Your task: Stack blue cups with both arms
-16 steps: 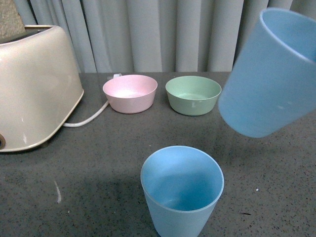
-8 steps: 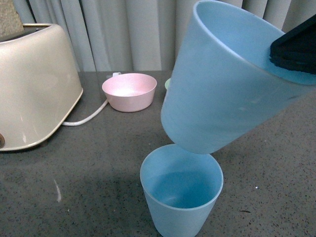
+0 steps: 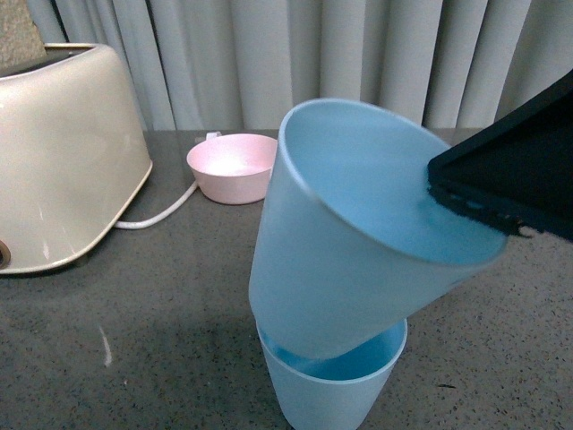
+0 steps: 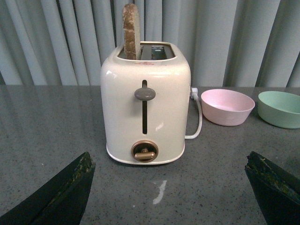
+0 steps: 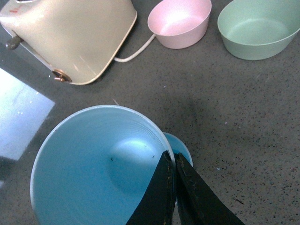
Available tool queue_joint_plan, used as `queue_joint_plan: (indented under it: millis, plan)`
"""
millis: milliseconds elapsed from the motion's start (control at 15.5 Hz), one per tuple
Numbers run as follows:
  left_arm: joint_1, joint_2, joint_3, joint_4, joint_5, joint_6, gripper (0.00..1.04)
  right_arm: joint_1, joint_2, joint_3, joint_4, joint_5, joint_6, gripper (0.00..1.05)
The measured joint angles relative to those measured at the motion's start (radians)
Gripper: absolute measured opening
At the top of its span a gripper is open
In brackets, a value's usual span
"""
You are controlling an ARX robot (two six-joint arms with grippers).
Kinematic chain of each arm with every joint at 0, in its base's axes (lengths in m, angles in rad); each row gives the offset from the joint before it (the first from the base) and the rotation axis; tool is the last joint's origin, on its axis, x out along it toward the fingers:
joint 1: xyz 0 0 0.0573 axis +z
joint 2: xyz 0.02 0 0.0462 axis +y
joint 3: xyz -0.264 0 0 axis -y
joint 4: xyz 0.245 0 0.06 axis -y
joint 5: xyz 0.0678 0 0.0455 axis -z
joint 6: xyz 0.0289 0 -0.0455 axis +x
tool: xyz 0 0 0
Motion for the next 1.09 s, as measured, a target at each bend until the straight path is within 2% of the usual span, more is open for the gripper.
queue_joint_plan:
  millis: [451,579,708,837,1094]
  plan:
    - [0.000,0.000,0.000,0.000,0.000,0.000,0.98,0.004,0.037,0.000,0.005,0.018,-0.010,0.04]
    - [0.000,0.000,0.000,0.000,0.000,0.000,0.98,-0.008,0.034,0.000,0.011,-0.005,0.012,0.63]
    - [0.000,0.000,0.000,0.000,0.000,0.000,0.98,-0.054,0.026,0.000,0.045,-0.015,0.050,0.85]
    - [0.000,0.000,0.000,0.000,0.000,0.000,0.98,-0.111,0.021,0.001,0.066,-0.027,0.104,1.00]
    - [0.000,0.000,0.000,0.000,0.000,0.000,0.98,-0.314,-0.088,-0.088,0.114,-0.035,0.179,0.98]
